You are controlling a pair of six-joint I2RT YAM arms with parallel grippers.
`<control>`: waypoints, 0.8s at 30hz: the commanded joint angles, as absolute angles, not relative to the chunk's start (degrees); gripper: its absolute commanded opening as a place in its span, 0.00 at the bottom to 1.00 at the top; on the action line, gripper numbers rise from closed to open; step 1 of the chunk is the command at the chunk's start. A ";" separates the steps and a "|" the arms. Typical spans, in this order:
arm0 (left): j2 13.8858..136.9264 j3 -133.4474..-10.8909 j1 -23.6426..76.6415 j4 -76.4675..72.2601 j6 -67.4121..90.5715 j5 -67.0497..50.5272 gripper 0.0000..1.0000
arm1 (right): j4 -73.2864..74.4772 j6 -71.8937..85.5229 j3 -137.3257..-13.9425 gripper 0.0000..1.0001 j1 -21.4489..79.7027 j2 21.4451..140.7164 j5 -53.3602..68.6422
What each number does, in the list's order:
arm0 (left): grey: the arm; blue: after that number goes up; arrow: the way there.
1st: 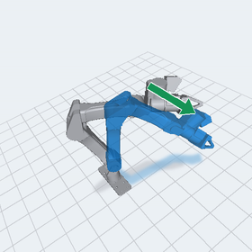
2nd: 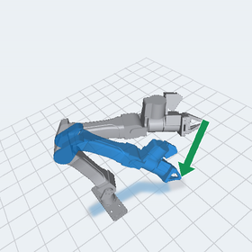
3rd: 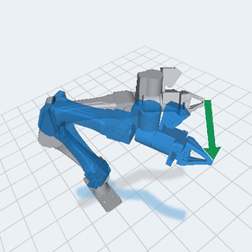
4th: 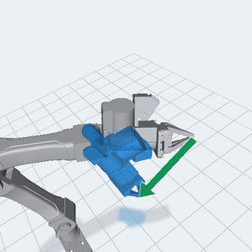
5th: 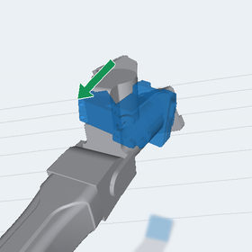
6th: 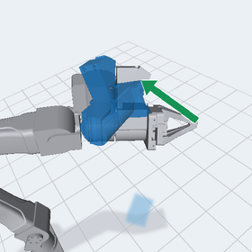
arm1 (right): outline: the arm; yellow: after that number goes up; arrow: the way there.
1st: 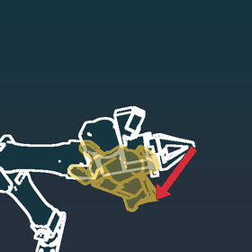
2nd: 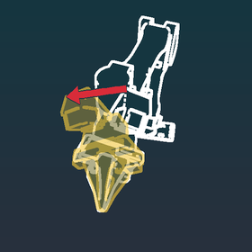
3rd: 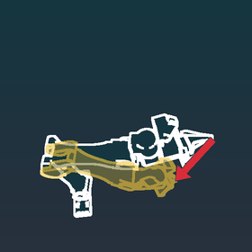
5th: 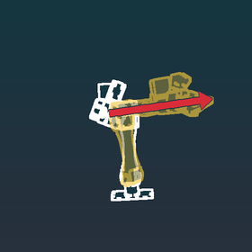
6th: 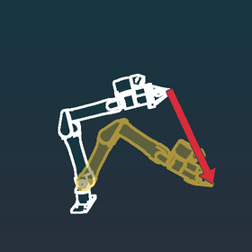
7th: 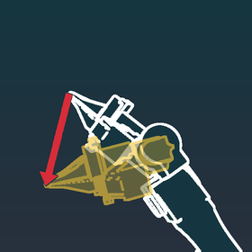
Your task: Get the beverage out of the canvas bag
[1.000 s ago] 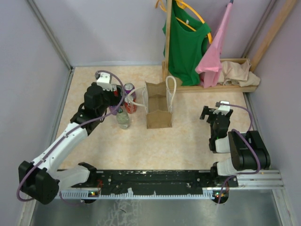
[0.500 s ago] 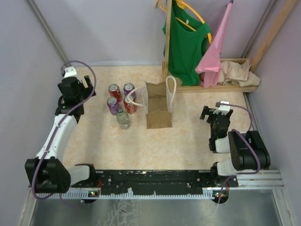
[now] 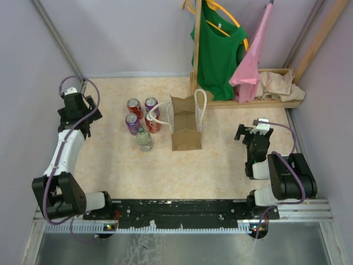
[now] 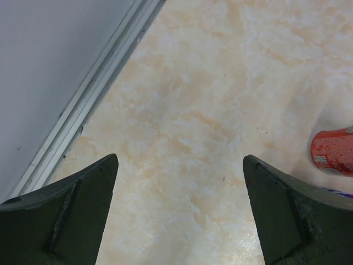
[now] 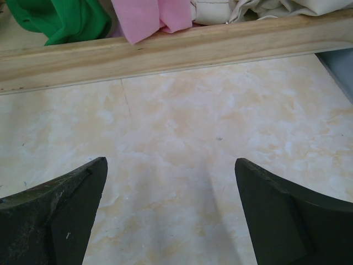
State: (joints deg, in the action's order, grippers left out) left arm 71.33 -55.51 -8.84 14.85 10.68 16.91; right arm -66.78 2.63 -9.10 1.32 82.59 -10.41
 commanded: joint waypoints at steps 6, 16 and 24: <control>73.83 -57.39 -9.24 21.69 15.42 21.48 1.00 | -69.70 2.70 -10.28 0.99 1.21 82.62 -10.63; 67.93 -51.95 -9.23 13.69 12.18 18.29 1.00 | -69.72 2.67 -10.22 0.99 1.21 82.57 -10.57; 65.80 -49.49 -9.24 10.60 10.93 18.34 1.00 | -69.65 2.64 -10.26 0.99 1.23 82.62 -10.59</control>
